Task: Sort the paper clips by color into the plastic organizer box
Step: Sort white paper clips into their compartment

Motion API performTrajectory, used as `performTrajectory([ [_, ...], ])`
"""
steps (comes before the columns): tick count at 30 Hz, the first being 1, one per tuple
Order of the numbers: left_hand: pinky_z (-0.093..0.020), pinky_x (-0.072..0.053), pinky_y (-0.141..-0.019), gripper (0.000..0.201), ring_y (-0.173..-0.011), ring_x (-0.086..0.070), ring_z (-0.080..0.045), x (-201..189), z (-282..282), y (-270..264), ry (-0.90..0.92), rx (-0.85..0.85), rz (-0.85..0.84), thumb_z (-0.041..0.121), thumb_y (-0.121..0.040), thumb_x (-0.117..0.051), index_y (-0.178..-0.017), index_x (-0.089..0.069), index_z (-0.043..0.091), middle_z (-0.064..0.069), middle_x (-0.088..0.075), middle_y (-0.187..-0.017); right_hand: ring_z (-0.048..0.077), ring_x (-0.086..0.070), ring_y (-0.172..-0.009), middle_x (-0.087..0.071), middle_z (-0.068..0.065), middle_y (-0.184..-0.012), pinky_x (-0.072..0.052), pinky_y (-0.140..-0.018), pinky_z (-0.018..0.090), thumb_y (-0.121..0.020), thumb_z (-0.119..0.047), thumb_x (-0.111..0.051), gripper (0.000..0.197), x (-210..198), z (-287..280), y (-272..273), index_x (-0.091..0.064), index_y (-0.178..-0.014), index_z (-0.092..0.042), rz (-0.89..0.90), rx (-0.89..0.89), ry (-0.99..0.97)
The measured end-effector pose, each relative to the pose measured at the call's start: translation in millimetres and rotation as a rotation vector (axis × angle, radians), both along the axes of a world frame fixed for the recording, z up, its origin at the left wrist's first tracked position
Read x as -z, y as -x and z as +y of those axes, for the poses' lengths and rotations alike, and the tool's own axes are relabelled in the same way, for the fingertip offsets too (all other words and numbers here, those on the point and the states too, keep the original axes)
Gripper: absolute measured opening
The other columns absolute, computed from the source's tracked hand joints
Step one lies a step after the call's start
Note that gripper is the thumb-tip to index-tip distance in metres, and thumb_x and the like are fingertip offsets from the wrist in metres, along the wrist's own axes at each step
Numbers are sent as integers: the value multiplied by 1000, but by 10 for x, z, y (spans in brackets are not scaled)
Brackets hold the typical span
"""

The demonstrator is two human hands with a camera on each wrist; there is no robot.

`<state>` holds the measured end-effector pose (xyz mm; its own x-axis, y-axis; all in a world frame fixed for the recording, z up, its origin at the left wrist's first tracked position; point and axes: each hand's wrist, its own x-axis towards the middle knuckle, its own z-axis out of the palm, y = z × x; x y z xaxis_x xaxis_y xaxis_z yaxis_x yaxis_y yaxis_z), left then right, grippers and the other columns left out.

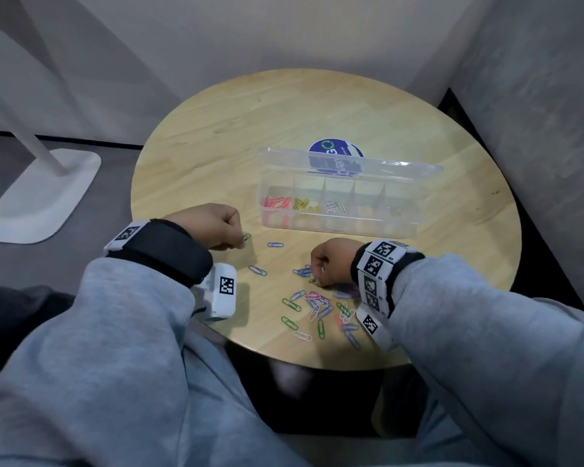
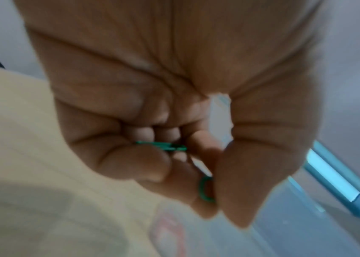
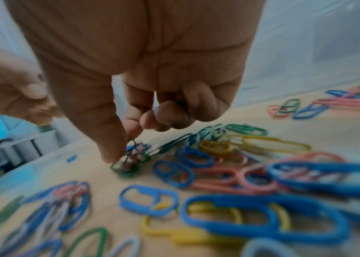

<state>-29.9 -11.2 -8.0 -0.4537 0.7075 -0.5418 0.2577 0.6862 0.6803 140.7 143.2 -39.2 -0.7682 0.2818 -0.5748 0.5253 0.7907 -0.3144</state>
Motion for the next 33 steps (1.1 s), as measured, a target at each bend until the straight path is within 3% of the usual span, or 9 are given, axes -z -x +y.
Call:
performTrajectory([
  [3,-14,-35,-41,30,-43,-43,-9,-6,96,-142,-114,-39,-197,-15,-84,-50,-72,-51,12,4,-48,-42,13,-51,-60,-61,-1,-67,-42,-55,23,-74,-9,-69,24,-25,135,-96,-54,-60,-21,43,224,153],
  [6,-15,-32,-41,32,-42,-42,-11,21,200,-305,-53,-11,-271,-10,-87,-39,-76,-57,13,0,-47,-45,15,-48,-43,-64,18,-72,-38,-48,26,-78,3,-60,25,-34,258,-176,-52,-61,-13,159,496,417],
  [9,-17,-33,-41,34,-38,-45,-12,82,283,-473,42,24,-219,-6,-87,-32,-67,-55,10,-6,-44,-56,12,-47,-35,-50,12,-59,-37,-38,21,-86,13,-43,28,-32,318,-213,-48,-71,-10,247,702,598],
  [11,-15,-34,-39,32,-44,-47,-12,121,326,-553,98,70,-172,-3,-89,-36,-66,-53,11,-5,-47,-60,10,-44,-33,-47,8,-49,-35,-34,16,-89,12,-33,31,-36,333,-238,-50,-75,-9,234,765,661],
  [13,-19,-36,-49,22,-55,-46,-14,163,350,-596,164,217,-67,9,-87,-52,-66,-53,17,-1,-49,-63,12,-41,-31,-44,7,-44,-34,-35,17,-90,9,-26,34,-29,330,-253,-50,-73,-6,195,791,644],
  [16,-22,-38,-61,18,-62,-47,-9,227,327,-674,267,463,153,30,-72,-73,-69,-56,25,11,-52,-64,19,-37,-45,-39,11,-59,-33,-39,21,-90,5,-26,31,-25,282,-245,-46,-70,-7,126,804,586],
  [19,-20,-35,-52,24,-53,-43,-6,267,342,-796,309,597,197,33,-68,-78,-72,-55,29,10,-48,-61,18,-38,-50,-44,9,-62,-33,-41,23,-90,1,-34,26,-53,234,-225,-44,-69,-10,106,679,511],
  [25,-21,-33,-50,29,-53,-40,-8,292,357,-823,294,714,284,31,-67,-79,-74,-51,28,7,-47,-64,12,-48,-52,-51,-6,-61,-38,-48,22,-74,-16,-70,21,-28,30,-177,-52,-79,-25,64,250,155],
  [33,-24,-34,-57,32,-66,-46,-16,381,369,-860,265,806,411,29,-65,-77,-66,-45,26,9,-46,-62,20,-52,-80,-54,-5,-81,-35,-56,25,-74,-29,-73,29,28,-34,-141,-48,-89,-24,7,67,-99],
])
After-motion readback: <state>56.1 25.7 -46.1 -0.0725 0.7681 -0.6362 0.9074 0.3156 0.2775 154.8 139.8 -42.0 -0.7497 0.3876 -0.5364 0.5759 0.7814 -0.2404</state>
